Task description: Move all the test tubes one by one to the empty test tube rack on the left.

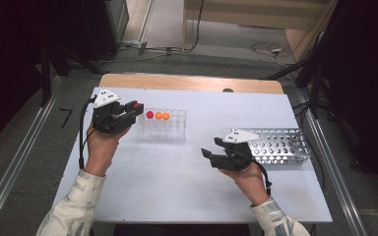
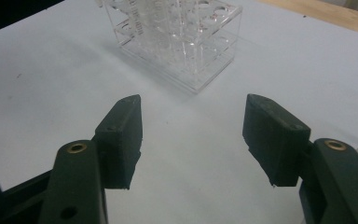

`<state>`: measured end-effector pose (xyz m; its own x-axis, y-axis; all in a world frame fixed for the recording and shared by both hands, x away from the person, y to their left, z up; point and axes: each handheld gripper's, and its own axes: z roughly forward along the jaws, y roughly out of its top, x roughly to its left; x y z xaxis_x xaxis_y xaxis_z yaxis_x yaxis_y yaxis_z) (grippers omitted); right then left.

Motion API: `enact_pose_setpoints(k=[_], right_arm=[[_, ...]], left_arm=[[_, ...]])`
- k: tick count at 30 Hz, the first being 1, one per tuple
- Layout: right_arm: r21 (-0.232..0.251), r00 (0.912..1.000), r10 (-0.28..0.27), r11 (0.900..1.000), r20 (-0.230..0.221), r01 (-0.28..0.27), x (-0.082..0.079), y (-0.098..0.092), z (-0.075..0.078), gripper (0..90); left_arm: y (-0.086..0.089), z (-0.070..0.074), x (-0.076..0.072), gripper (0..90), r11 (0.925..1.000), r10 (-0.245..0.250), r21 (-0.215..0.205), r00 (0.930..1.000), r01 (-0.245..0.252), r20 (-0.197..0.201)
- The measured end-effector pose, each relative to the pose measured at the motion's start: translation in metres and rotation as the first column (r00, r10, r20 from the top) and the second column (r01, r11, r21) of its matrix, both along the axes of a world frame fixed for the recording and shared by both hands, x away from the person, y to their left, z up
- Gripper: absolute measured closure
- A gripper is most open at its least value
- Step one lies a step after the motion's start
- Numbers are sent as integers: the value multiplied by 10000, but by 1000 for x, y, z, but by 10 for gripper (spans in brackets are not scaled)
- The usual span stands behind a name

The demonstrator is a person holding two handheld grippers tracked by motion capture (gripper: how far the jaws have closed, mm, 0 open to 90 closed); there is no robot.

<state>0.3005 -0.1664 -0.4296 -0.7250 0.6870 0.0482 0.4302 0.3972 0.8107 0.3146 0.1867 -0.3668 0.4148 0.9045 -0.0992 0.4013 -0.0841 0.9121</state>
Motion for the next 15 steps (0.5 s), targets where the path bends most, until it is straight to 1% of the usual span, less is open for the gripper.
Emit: enact_pose_setpoints(k=[7,11,15], right_arm=[[24,10000,-6,10000,9,6,0,-1,0,362],[14,10000,0,10000,17,0,0,-1,0,362],[21,10000,2,10000,18,-3,0,-1,1,363]], left_arm=[[3,2,7,703,9997,241,-85,9997,-241,26],[2,5,9,705,9995,291,-74,9996,-291,64],[1,5,11,705,9993,363,42,9993,-364,95]])
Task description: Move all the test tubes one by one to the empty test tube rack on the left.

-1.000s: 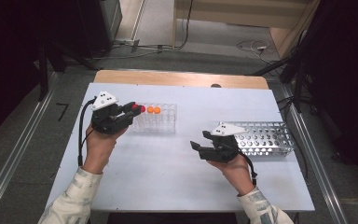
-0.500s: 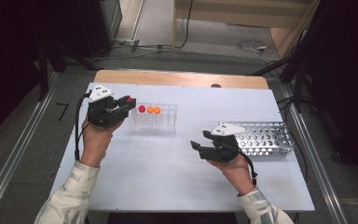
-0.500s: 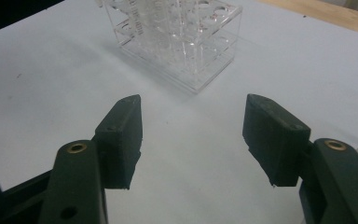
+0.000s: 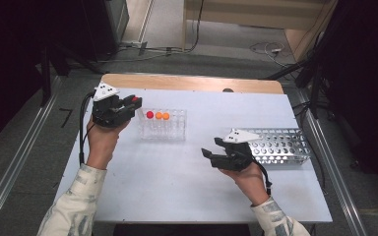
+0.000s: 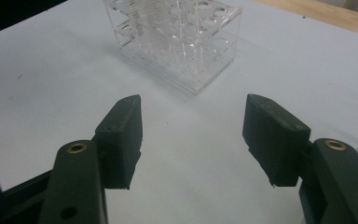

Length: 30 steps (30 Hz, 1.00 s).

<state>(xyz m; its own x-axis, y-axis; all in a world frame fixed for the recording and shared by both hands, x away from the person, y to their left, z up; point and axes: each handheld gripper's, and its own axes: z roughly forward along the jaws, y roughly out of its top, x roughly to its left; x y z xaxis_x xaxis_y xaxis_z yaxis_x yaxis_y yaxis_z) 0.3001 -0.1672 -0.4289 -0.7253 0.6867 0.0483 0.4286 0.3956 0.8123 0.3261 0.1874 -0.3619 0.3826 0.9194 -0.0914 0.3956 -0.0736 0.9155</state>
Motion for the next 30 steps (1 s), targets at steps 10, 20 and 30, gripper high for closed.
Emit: enact_pose_setpoints(k=[10,20,30], right_arm=[[26,10000,-28,10000,-16,28,0,-1,0,363],[41,10000,-50,10000,-9,50,0,-1,1,363],[50,10000,-50,10000,0,50,0,-2,1,364]], left_arm=[[-2,-5,6,704,9996,158,245,9999,-157,-15],[-5,-9,10,704,9987,294,428,9996,-293,-12],[-10,-21,12,703,9981,236,574,9997,-229,-117]])
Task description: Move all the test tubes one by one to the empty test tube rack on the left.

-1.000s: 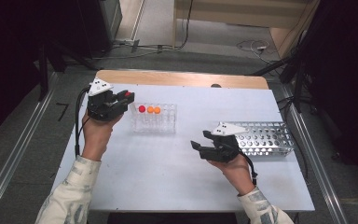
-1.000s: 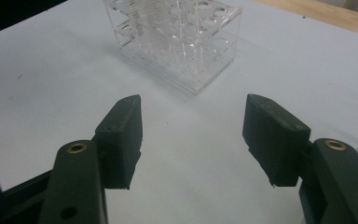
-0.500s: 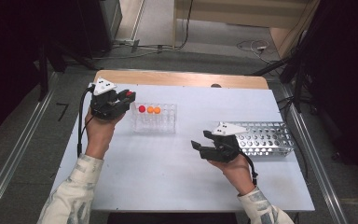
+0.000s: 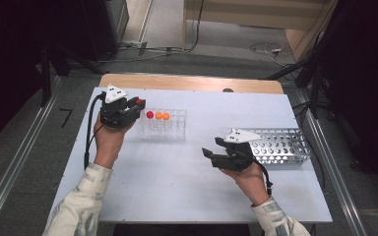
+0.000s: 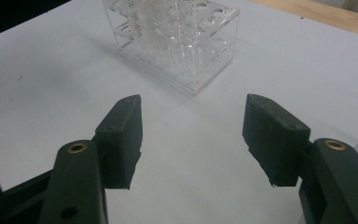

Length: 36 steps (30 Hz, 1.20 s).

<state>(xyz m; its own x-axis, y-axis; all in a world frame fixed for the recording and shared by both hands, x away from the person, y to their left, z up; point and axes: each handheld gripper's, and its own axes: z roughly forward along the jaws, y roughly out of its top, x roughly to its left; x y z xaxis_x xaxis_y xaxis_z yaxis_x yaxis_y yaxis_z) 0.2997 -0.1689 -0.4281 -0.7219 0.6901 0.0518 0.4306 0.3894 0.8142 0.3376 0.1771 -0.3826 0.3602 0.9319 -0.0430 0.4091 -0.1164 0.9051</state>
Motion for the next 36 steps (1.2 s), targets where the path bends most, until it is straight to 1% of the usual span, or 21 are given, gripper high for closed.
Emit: enact_pose_setpoints(k=[4,10,18,24,30,36], right_arm=[[-41,10000,8,10000,-9,-8,0,0,0,364],[-94,10000,23,10000,-2,-23,0,1,-1,363],[-102,10000,36,9999,-10,-36,-1,2,-1,363],[-98,10000,-2,10000,-26,2,0,2,-2,363],[-102,10000,6,9999,-32,-6,0,1,-2,363],[-92,10000,5,10000,-28,-5,0,1,-2,363]], left_arm=[[-1,-4,0,703,10000,21,-9,10000,-21,-7],[-3,-8,-1,701,10000,18,91,10000,-18,-29],[-4,-17,0,700,9999,64,145,9999,-62,-150],[-5,-19,0,689,9998,35,202,9999,-31,-164],[-5,-19,0,662,9998,50,168,9998,-47,-215],[-4,-18,-1,648,10000,78,11,9998,-78,-168]])
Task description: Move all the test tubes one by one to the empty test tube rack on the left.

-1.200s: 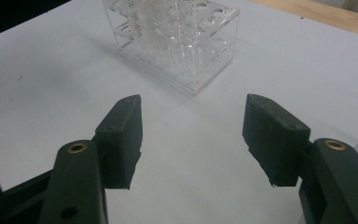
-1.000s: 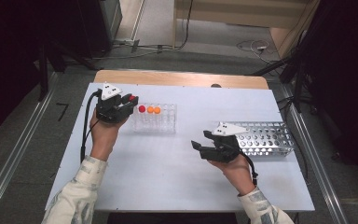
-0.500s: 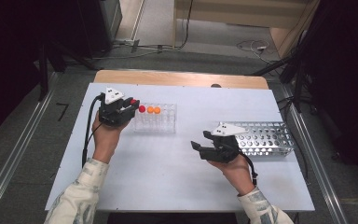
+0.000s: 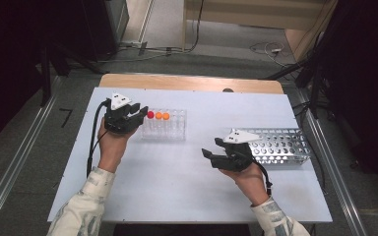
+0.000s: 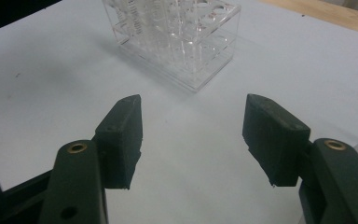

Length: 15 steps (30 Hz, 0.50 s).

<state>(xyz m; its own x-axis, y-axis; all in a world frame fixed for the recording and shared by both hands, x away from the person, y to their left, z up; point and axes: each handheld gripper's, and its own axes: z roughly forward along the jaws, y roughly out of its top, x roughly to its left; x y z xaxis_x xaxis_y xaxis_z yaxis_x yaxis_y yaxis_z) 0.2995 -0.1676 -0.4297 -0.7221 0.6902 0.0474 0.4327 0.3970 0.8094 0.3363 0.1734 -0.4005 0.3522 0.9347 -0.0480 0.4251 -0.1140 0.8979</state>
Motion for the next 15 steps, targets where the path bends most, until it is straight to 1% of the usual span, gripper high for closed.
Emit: enact_pose_setpoints(k=[2,4,7,11,15], right_arm=[[-10,10000,-10,10000,-1,10,0,0,0,363],[-11,10000,-14,10000,-1,14,0,0,0,363],[-12,10000,1,10000,-7,-1,0,0,0,363],[-37,10000,2,10000,-12,-2,0,0,0,363],[-9,10000,-17,10000,-15,17,0,0,0,363]], left_arm=[[1,1,-1,632,10000,-1,-41,10000,1,11],[2,2,-2,596,9999,11,-161,10000,-11,0],[3,4,-4,505,9996,102,-277,9999,-101,38],[3,4,-7,385,9996,176,-198,9998,-177,-43],[3,4,-10,336,9993,257,-286,9997,-258,-55]])
